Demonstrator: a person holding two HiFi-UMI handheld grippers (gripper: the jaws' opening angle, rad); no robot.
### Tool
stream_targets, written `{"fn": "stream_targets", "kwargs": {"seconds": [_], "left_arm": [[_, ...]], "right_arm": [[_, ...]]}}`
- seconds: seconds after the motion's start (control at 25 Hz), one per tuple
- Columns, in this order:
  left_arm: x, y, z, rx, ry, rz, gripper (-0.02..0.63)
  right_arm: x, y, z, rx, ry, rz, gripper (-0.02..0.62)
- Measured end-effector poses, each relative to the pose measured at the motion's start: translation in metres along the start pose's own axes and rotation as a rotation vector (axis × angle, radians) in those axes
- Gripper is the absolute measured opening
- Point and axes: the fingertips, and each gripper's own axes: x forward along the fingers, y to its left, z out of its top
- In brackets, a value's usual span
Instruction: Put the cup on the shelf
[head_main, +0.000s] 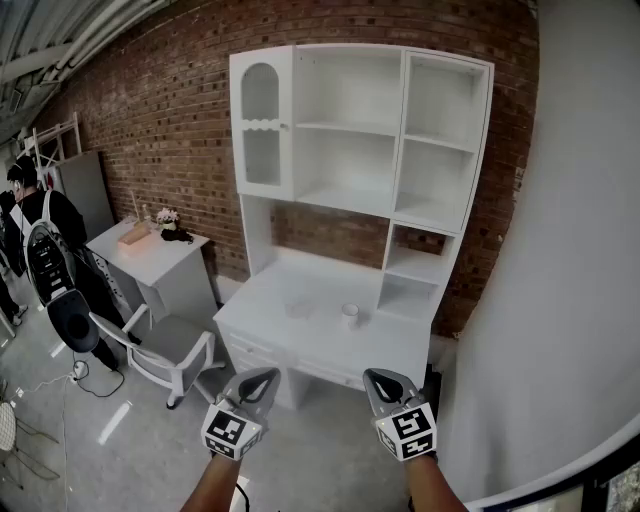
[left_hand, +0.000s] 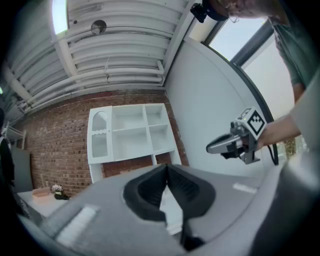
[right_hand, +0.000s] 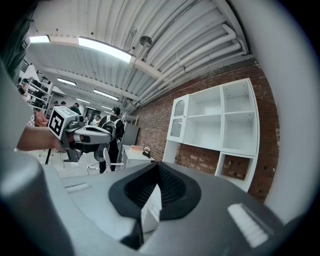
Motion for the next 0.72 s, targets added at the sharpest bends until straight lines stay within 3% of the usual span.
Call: {"fn": "stream_targets", "kwargs": {"seconds": [0.72], "left_arm": [[-0.015,0.01,-0.007,-0.008,0.0,-0.014,0.003]], "right_arm": [[0.004,0.017,0.001,0.02,-0.013,-0.016,0.009]]}}
